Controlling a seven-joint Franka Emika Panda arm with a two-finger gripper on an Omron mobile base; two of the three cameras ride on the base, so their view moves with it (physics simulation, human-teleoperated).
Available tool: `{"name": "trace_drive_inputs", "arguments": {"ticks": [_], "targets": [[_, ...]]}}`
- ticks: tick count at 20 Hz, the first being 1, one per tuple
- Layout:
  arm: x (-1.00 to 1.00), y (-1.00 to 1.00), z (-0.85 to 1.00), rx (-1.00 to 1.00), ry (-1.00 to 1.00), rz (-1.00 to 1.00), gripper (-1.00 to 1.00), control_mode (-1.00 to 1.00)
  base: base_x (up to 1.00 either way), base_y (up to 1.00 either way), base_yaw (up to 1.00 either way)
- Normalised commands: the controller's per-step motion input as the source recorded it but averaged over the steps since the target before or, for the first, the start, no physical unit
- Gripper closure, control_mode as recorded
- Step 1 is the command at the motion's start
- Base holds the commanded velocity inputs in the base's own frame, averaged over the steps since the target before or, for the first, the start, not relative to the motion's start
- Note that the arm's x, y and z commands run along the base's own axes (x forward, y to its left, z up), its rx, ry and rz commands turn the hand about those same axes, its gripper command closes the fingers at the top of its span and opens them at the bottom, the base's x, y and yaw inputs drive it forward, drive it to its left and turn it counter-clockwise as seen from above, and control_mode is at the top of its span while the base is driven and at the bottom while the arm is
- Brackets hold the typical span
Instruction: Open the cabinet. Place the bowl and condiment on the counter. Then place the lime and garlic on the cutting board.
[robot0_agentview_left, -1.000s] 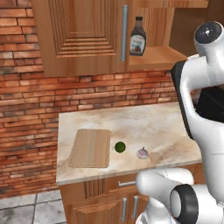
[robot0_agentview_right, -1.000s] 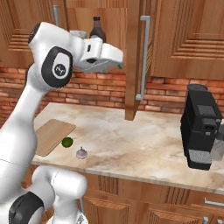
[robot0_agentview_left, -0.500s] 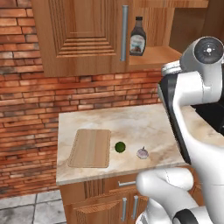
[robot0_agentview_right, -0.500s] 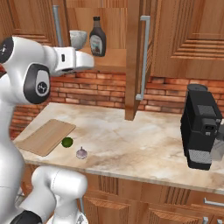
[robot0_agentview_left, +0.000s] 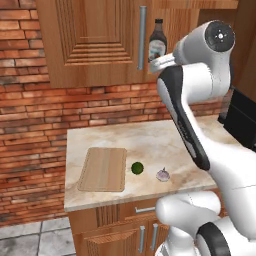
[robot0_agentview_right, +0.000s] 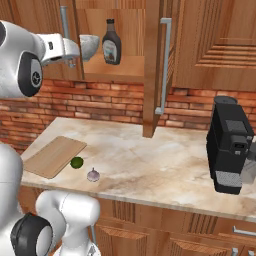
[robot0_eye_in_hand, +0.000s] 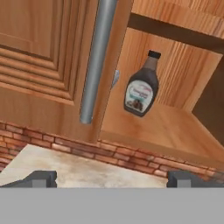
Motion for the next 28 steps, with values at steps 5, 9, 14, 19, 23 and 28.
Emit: {"name": "trace_drive_inputs", "arguments": {"ticks": [5,9,14,19,23,28], "targets": [[0.61,0.71,-0.08,0.05,0.00,0.05,-1.00,-1.00,0.00,0.00,0.00],[0.55,0.03,0.00,0.06,0.00,-0.14,-1.00,-1.00,0.00,0.00,0.00],[0.61,0.00,-0.05,0.02,0.00,-0.10,-1.00,-1.00,0.00,0.00,0.00],[0.72,0.02,-0.08,0.05,0.00,-0.01,-1.00,-1.00,0.00,0.00,0.00],[0.71,0.00,-0.09,0.05,0.00,0.00,-1.00,-1.00,0.00,0.00,0.00],[0.61,0.00,-0.18,0.03,0.00,0.00,-1.00,-1.00,0.00,0.00,0.00]]}}
